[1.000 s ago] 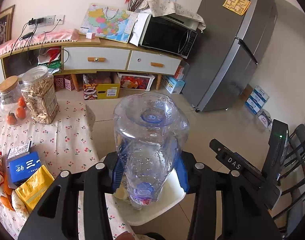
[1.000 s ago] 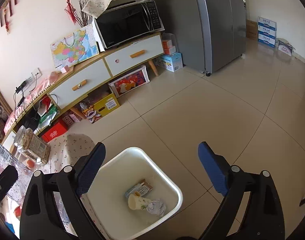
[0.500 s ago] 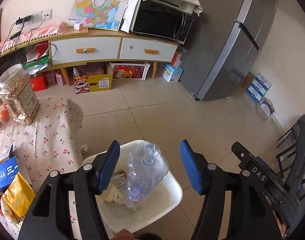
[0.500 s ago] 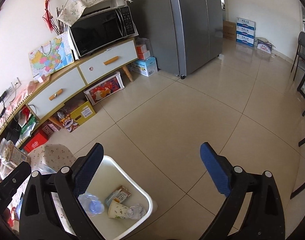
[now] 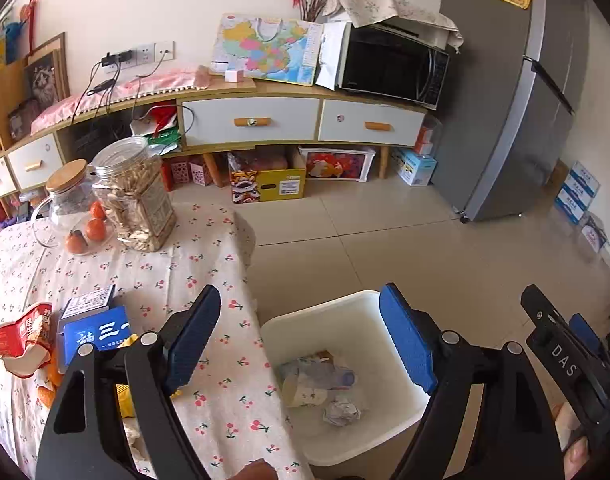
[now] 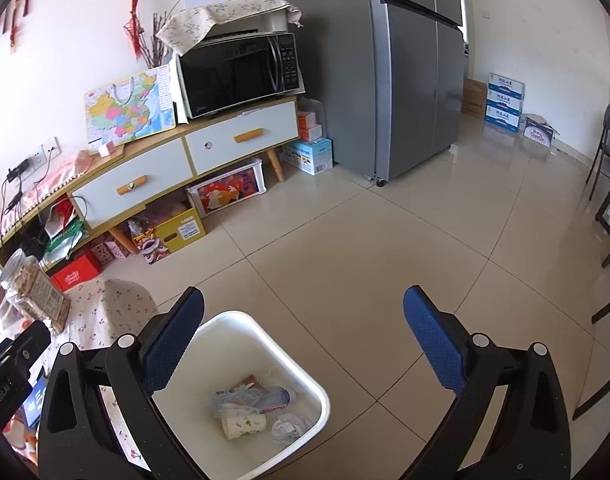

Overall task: Collect trash
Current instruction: 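Move both tools over the bin and release bottle and paper, then return both tools to the table above the remaining trash, then grasp the red snack wrapper with the left tool while the right tool grasps the yellow packet, then carry the yellow packet to the bin and open the right tool, then move the left tool over the bin and release the red wrapper, then return both tools to the table above the remaining trash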

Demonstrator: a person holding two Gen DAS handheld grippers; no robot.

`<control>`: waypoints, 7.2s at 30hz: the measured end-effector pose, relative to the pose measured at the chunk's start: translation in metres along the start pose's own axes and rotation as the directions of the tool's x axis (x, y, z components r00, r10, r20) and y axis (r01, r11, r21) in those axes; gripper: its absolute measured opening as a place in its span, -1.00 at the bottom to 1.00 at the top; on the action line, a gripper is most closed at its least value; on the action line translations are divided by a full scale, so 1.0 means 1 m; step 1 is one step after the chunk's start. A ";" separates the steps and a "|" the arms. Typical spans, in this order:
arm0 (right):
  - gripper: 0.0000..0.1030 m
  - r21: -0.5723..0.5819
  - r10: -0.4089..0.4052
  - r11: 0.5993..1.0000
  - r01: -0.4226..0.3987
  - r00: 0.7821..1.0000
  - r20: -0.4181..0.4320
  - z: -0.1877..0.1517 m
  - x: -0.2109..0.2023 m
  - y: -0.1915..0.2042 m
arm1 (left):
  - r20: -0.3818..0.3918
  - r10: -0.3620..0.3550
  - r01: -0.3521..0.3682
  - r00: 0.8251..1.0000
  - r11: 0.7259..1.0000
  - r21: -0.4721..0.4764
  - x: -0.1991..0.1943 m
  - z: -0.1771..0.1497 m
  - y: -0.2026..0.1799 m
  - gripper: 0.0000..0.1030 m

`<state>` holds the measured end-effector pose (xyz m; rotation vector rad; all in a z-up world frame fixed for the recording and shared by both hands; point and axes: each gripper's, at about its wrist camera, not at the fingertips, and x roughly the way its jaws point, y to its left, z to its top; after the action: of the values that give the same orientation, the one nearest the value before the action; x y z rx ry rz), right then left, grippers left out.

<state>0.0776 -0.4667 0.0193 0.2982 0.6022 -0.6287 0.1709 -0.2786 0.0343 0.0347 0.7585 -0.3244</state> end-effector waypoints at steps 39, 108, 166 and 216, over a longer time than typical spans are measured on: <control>0.86 -0.314 0.331 0.881 -0.355 0.935 -0.128 -0.082 -0.041 0.237 | -0.127 0.355 -0.377 0.926 0.890 -0.257 -0.040 -0.063 0.235 0.62; -0.66 -0.121 0.736 0.538 -0.834 0.535 -0.415 -0.083 -0.030 0.238 | 0.021 0.087 -0.067 0.996 0.886 -0.460 -0.076 -0.064 0.317 -0.08; 0.86 0.221 0.065 0.974 -0.048 0.995 -0.070 0.007 0.018 -0.068 | -0.109 -0.176 0.171 0.978 0.984 -0.051 0.012 -0.022 -0.007 -0.07; 0.86 -0.314 0.214 0.932 -0.184 0.975 0.065 -0.049 -0.054 0.116 | 0.015 0.278 -0.278 0.961 0.961 -0.009 -0.037 -0.056 0.121 0.62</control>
<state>0.0941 -0.3307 0.0232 0.0350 0.5570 -0.3442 0.1451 -0.1451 0.0081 0.1306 0.7283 -0.0541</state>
